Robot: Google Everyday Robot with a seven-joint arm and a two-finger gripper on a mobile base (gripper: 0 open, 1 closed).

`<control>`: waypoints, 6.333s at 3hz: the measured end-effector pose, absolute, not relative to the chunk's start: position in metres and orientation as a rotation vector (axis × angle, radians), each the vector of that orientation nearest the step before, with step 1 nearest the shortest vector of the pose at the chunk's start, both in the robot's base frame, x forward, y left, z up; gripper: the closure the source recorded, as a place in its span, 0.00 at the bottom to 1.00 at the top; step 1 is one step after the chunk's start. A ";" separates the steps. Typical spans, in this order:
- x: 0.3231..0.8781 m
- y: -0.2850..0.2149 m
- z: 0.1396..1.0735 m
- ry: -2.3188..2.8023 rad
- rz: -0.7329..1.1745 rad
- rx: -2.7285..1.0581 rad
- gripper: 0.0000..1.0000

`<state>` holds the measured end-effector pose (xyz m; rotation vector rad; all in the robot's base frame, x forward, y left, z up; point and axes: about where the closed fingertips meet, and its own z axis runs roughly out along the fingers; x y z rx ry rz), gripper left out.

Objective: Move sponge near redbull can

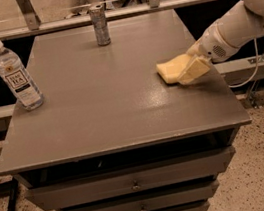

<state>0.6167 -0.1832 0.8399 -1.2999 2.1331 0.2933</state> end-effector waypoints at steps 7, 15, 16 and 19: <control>0.779 -0.122 0.890 1.777 0.242 -1.370 1.00; 0.842 -0.071 0.878 1.699 0.286 -1.400 0.00; 0.823 -0.086 0.890 1.698 0.407 -1.338 0.00; 0.761 -0.164 0.919 1.695 0.684 -1.133 0.00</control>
Offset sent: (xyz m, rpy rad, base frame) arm 0.0324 0.0281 0.0697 0.0555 -0.1551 0.0826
